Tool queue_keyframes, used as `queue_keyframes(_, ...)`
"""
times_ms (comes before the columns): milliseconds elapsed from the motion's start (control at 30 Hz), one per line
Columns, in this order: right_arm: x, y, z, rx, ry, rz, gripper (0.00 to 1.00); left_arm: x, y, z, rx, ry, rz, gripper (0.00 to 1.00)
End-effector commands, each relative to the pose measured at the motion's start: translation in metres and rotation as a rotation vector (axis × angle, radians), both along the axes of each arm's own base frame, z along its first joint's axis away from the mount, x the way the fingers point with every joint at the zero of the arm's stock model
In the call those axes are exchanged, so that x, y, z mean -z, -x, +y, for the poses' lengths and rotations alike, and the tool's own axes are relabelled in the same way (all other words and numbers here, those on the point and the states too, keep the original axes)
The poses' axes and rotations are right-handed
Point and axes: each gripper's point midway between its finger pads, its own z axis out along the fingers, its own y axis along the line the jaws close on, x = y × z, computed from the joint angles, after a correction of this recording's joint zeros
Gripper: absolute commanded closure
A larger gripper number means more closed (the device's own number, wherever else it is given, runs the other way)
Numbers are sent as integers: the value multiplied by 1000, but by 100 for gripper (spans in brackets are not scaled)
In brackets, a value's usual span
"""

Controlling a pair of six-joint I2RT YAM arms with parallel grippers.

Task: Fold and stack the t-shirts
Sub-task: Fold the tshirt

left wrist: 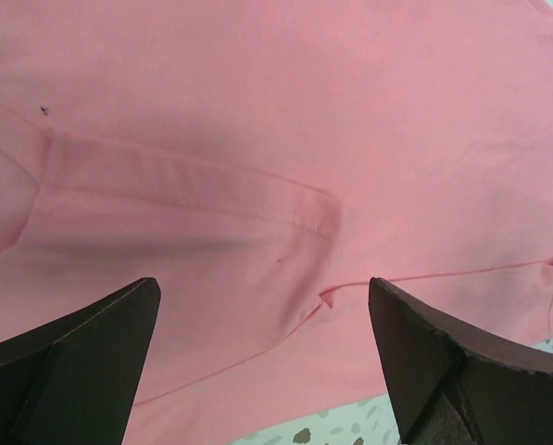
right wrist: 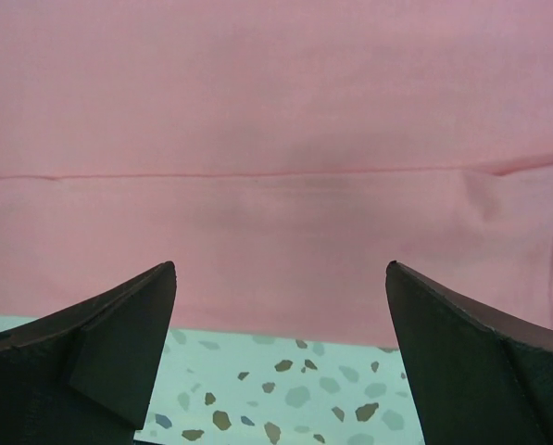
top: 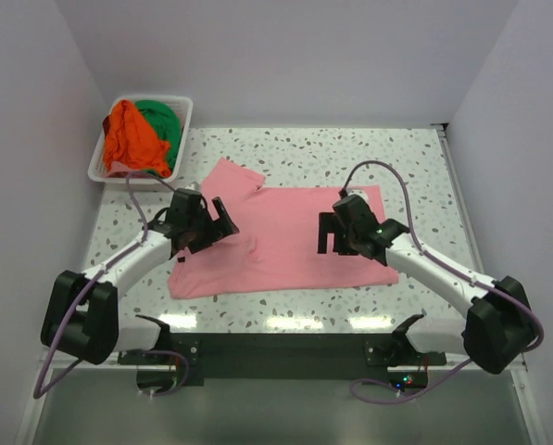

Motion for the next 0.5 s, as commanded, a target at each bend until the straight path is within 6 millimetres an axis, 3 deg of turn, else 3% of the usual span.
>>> queue_keyframes(0,-6,8,-16,74,-7,-18,1,-22,-36,-4,-10,-9,-113,0)
queue_keyframes(233,13,25,-42,157,12,43,1,3,-40,6,-19,-95,-42,0)
queue_keyframes(467,36,28,-48,189,-20,93,1,29,-38,25,-57,-159,16,0)
